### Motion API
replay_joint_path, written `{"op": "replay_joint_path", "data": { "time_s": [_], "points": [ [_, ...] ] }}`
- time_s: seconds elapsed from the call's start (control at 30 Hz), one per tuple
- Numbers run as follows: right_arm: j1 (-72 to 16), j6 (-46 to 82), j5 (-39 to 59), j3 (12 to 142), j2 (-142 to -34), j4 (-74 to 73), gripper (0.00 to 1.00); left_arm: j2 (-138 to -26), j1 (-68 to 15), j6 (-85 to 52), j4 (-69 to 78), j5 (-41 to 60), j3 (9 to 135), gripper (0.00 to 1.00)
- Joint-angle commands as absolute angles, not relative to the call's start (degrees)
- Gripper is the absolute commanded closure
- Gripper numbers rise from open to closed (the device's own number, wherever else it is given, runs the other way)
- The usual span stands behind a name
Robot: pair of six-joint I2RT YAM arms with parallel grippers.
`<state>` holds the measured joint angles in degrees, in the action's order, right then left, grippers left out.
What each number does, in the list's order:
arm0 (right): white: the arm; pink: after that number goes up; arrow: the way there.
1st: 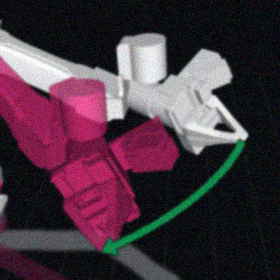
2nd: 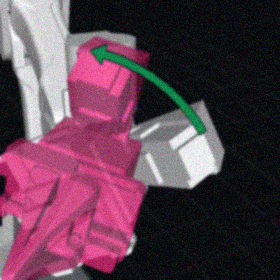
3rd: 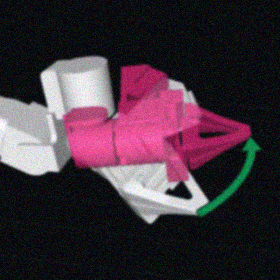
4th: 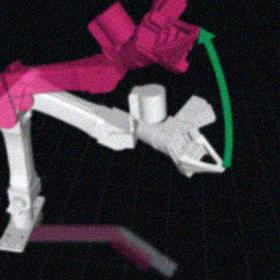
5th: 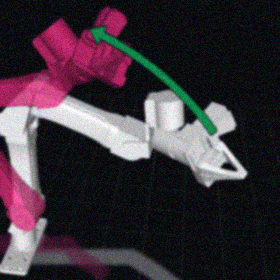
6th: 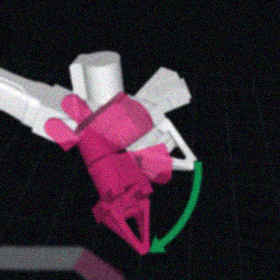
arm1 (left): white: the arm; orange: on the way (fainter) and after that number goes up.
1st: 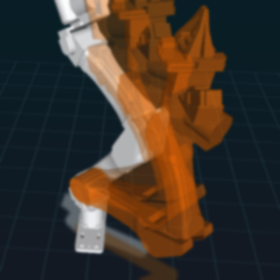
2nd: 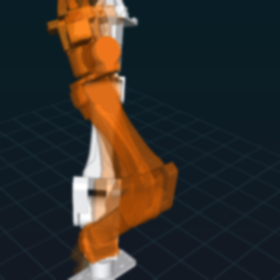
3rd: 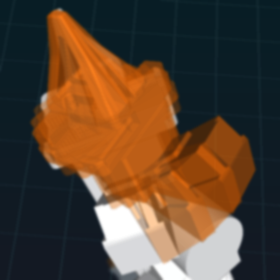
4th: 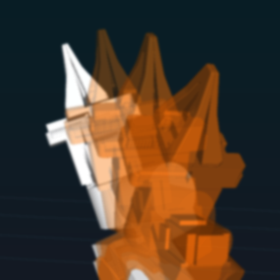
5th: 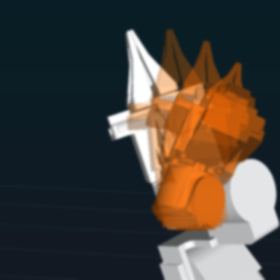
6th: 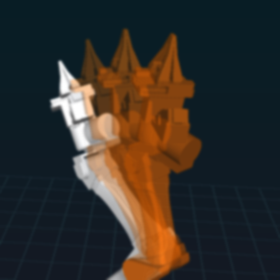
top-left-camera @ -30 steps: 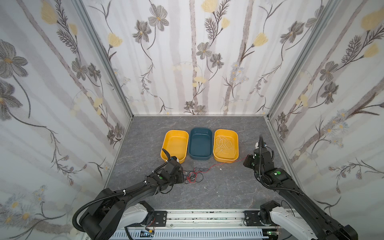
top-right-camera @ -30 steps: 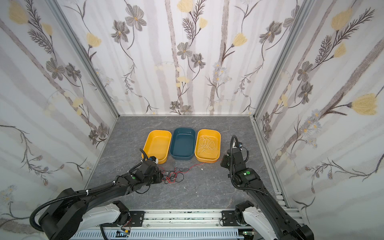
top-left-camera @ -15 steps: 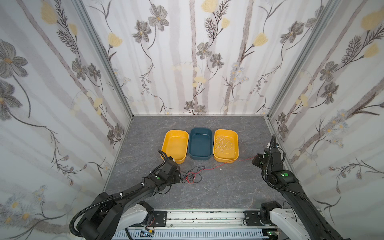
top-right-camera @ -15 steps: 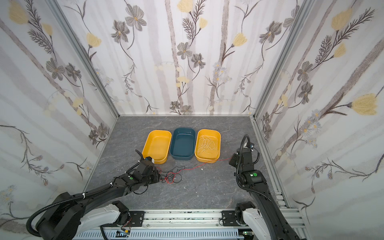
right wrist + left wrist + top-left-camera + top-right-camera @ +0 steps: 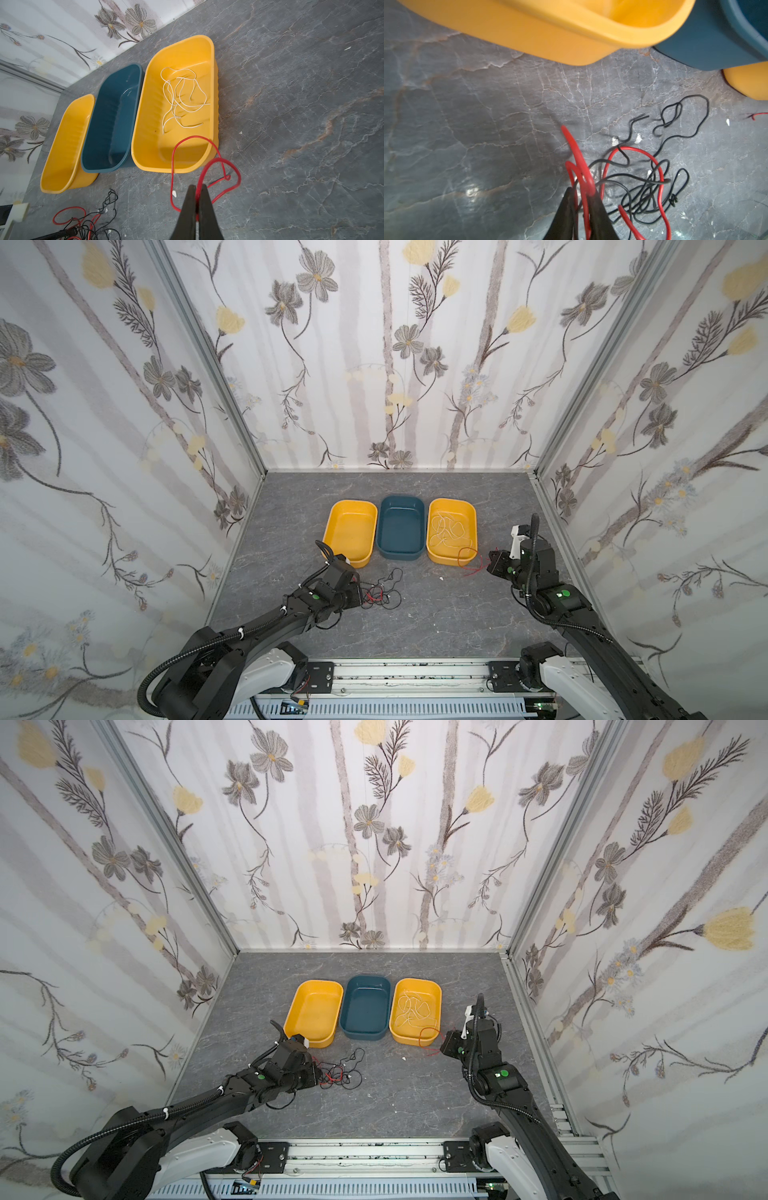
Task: Untangle the cables
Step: 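Pull the red cable from the bundle with the right gripper while the left holds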
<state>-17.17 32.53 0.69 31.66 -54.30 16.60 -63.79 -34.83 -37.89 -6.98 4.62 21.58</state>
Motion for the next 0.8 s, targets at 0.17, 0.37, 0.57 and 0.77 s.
{"op": "replay_joint_path", "data": {
  "time_s": [0.17,0.37,0.57,0.77],
  "points": [
    [-20.7,33.6,6.7,35.0,-51.8,14.8,1.00,-63.6,-34.8,-38.0,-5.6,5.2,21.6,0.82],
    [-22.5,33.1,15.1,37.5,-50.0,13.6,1.00,-63.3,-34.8,-38.2,-4.1,6.2,21.1,0.80],
    [-25.3,33.4,18.0,38.6,-51.3,10.7,1.00,-63.9,-34.8,-38.6,-2.9,7.2,20.9,0.77],
    [-29.4,33.2,18.3,39.7,-55.0,7.3,1.00,-63.7,-34.9,-38.4,-2.6,9.0,21.1,0.67]
  ]
}}
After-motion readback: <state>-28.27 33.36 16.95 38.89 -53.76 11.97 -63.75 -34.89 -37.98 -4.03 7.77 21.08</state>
